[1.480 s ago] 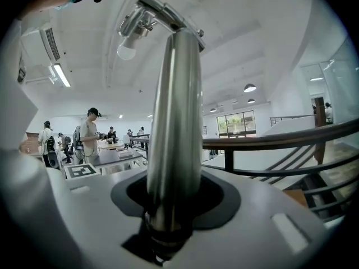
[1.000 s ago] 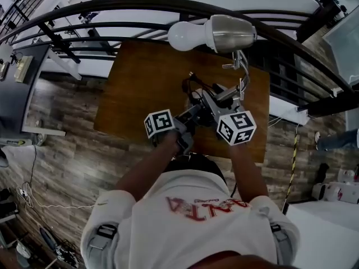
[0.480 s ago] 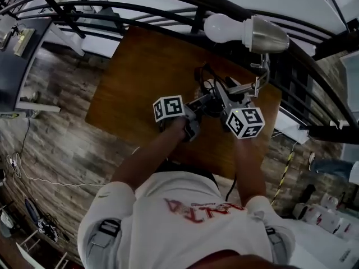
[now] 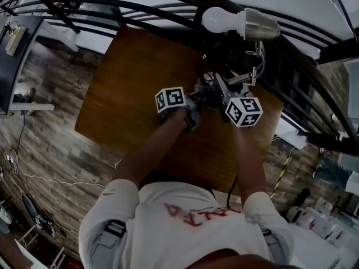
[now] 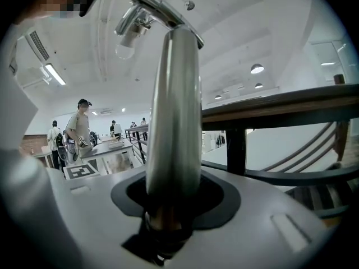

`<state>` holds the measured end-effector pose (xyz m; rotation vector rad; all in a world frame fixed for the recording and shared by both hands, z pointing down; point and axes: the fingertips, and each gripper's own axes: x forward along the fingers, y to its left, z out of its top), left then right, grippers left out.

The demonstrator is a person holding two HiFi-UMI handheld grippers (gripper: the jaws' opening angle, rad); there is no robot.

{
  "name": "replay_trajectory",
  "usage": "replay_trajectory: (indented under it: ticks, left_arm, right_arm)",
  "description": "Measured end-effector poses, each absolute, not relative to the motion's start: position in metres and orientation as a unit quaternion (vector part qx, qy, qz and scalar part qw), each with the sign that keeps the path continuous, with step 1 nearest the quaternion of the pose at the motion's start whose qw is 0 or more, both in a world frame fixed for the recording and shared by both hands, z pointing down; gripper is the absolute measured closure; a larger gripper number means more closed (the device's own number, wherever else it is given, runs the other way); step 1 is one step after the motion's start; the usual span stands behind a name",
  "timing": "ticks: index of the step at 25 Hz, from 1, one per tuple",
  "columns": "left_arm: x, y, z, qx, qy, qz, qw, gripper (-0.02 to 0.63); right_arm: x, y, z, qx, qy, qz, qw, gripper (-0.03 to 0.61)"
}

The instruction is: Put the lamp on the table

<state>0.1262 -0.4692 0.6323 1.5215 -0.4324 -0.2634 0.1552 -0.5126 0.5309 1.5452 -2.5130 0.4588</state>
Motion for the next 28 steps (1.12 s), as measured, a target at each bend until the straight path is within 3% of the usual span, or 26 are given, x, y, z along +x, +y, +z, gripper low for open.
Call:
replay_trajectory:
  ticks: [28]
  left_arm:
    - [0.15, -0.529, 0.688, 0.684, -0.192, -0.11, 0.696, 0.461]
  right_arm:
    - [0.182, -0.577, 0.597, 0.509, -0.835, 0.192, 0.082, 0.413]
